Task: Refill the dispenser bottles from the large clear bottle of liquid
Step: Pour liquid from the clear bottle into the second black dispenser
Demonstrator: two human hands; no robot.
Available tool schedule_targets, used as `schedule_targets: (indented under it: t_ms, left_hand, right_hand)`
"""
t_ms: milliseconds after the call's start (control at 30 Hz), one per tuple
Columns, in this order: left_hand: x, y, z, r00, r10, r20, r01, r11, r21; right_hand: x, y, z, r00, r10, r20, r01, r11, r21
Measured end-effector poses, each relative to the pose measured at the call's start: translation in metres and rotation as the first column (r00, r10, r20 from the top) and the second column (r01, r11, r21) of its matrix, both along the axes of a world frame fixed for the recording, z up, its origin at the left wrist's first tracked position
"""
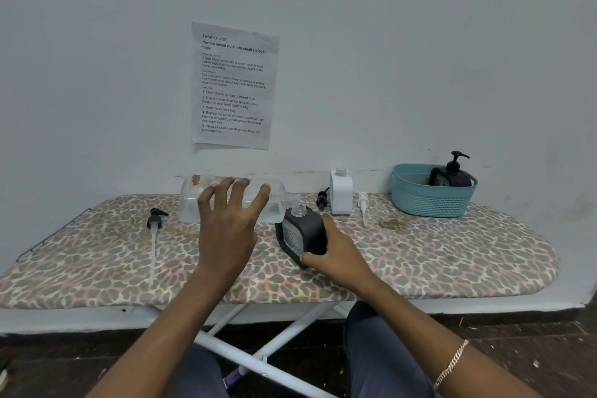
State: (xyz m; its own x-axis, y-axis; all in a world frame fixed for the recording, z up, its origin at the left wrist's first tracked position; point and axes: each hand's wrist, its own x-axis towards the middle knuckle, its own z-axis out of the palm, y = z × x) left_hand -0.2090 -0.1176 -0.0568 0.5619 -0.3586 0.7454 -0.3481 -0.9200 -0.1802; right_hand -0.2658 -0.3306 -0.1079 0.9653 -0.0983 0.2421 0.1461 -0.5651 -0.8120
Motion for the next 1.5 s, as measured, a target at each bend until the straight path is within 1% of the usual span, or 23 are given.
schedule_targets:
  t_ms: [167,433,700,967,1133,1267,1333,1433,1500]
  left_hand:
    - [0.0,0.0,-0.001,1.0,0.003,-0.017,-0.003,1.0,-0.007]
    - [0.001,-0.001,-0.003,1.0,0.003,-0.026,-0.004,1.0,-0.026]
    - [0.005,0.001,-0.004,1.0,-0.014,-0.024,0.013,0.998,-0.055]
    - [0.006,0.004,-0.004,0.997,-0.017,-0.077,0.008,0.993,-0.118]
    - [0.013,0.009,-0.003,0.994,-0.045,-0.104,0.022,0.977,-0.213]
    - [0.02,0.016,0.0,0.986,-0.11,-0.126,0.059,0.934,-0.353]
    - [0.026,0.022,0.002,0.976,-0.159,-0.15,0.073,0.884,-0.462]
    - [0.038,0.031,0.004,0.959,-0.232,-0.16,0.082,0.774,-0.628]
    - [0.047,0.035,0.003,0.951,-0.263,-0.161,0.074,0.702,-0.708]
  right_hand:
    - [0.001,0.0,0.0,1.0,-0.007,-0.003,0.007,1.0,0.005]
    - [0.001,0.0,0.002,1.0,-0.015,0.02,0.015,0.999,-0.034]
    - [0.002,0.002,0.002,0.999,-0.022,0.03,0.022,1.0,-0.009]
    - [0.007,0.012,0.008,0.993,-0.027,0.118,0.024,0.999,0.029]
    - [0.011,0.014,0.003,0.99,-0.044,0.134,0.039,0.998,0.042]
    - [0.016,0.016,0.0,0.99,-0.066,0.121,0.061,0.997,0.051]
    - [0.021,0.016,-0.002,0.991,-0.077,0.111,0.07,0.996,0.059]
    - [0.029,0.019,-0.005,0.991,-0.093,0.1,0.086,0.993,0.078]
    - [0.037,0.022,-0.007,0.99,-0.107,0.091,0.099,0.991,0.085]
